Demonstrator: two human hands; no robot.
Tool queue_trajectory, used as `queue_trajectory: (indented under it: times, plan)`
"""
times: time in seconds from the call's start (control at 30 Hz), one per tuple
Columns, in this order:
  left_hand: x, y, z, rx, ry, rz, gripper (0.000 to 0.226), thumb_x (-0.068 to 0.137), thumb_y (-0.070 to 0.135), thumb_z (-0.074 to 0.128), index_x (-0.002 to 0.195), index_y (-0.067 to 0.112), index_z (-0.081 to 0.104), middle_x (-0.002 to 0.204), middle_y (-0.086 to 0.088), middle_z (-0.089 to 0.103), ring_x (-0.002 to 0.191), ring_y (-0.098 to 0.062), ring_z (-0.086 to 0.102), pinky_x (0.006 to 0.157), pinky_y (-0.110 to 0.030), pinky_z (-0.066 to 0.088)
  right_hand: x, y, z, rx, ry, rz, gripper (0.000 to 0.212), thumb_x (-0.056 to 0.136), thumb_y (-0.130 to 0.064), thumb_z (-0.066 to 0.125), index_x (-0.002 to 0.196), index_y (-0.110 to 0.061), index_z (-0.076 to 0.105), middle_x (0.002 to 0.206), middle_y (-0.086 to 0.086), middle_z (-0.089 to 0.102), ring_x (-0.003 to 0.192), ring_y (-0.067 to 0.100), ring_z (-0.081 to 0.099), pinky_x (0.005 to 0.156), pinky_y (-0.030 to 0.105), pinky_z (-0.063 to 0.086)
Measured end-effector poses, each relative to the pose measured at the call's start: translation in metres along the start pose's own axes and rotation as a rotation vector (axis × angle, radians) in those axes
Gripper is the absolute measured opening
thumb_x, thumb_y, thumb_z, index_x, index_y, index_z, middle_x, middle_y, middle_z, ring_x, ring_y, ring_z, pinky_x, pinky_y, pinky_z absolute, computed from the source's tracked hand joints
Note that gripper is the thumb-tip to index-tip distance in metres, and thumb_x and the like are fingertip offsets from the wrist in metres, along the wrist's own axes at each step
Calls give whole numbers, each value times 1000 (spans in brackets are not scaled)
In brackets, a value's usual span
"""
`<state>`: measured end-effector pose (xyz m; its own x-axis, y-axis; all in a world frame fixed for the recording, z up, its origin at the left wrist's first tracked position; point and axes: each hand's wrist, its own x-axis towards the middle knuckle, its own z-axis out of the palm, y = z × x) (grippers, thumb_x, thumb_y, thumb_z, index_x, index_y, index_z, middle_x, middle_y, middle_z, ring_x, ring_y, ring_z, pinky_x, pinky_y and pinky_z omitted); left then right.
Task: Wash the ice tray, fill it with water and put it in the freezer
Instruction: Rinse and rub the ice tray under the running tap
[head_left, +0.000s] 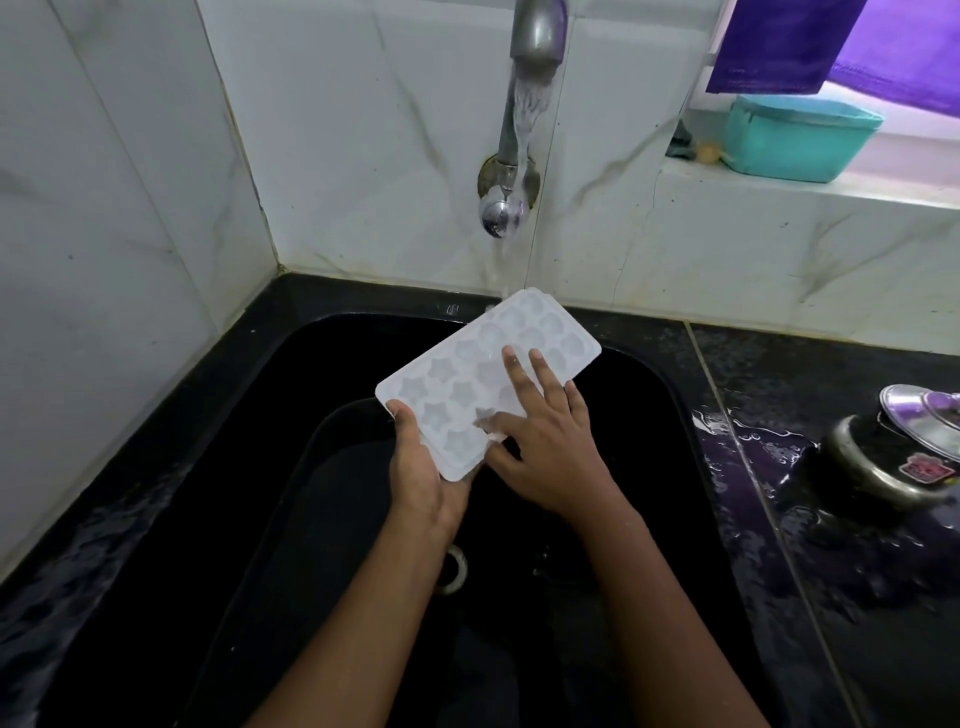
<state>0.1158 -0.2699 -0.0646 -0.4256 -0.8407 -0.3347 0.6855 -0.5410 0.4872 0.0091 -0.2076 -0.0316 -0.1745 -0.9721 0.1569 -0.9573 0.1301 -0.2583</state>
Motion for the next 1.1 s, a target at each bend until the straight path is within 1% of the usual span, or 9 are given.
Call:
queue_trajectory:
  times: [0.1,0.23,0.33,0.47,0.67,0.8,0.93,1.03,1.1]
  plan:
    - [-3,-3,3,35,-11,-13,67,96,63,26,130,14,57,123,-11,68,113,-30,65,98,-47,49,-4,-1,6,-25,127,31,32,87,-39,39,106,-35,65,157,-8,-12,139,8,-24,113,46,-7]
    - [-2,0,-1,4,-12,-7,68,97,63,26,133,15,55,124,-10,68,114,-29,65,103,-49,45,-3,-4,14,28,55,1,38,88,-45,40,118,-34,60,154,-11,-18,137,7,-30,114,48,-8]
    - [-2,-2,-2,33,-22,-27,69,96,65,24,131,16,56,124,-10,68,114,-30,65,101,-51,47,-2,4,11,27,130,50,40,86,-48,31,101,-35,65,157,-9,-9,138,6,-24,114,48,-6]
    - [-5,-5,1,35,-23,-72,69,95,66,22,127,17,59,121,-10,69,110,-28,67,94,-46,51,-4,-2,20,-91,310,37,31,87,-41,38,83,-28,66,158,1,9,145,17,-4,112,53,7]
    - [-3,-6,0,-10,-10,-78,67,96,63,26,128,14,57,121,-13,69,112,-31,66,100,-48,48,-3,4,23,-96,315,60,36,83,-50,37,83,-31,68,158,1,13,146,19,0,112,51,6]
    - [-3,-7,-1,-28,20,-73,66,96,62,29,130,13,57,122,-13,68,114,-30,64,96,-45,50,-2,-6,34,-185,381,64,32,87,-41,37,83,-28,66,158,4,12,146,22,3,110,55,13]
    - [-2,-6,-3,-35,30,-69,64,96,62,30,127,14,59,119,-13,70,114,-31,64,105,-50,44,1,-2,34,-159,392,8,34,85,-42,38,82,-29,69,156,4,18,144,23,6,109,55,16]
    - [-3,-7,-1,-29,12,-82,64,97,62,28,126,14,59,120,-13,69,114,-32,64,103,-50,45,-2,4,29,-164,392,55,26,83,-46,48,81,-32,70,156,4,21,145,23,7,110,57,14]
    - [-2,-8,-2,-35,26,-77,65,96,62,30,128,14,58,121,-12,69,115,-31,64,98,-48,49,-3,-1,34,-198,401,84,25,84,-44,47,84,-31,68,157,5,19,145,23,7,110,56,12]
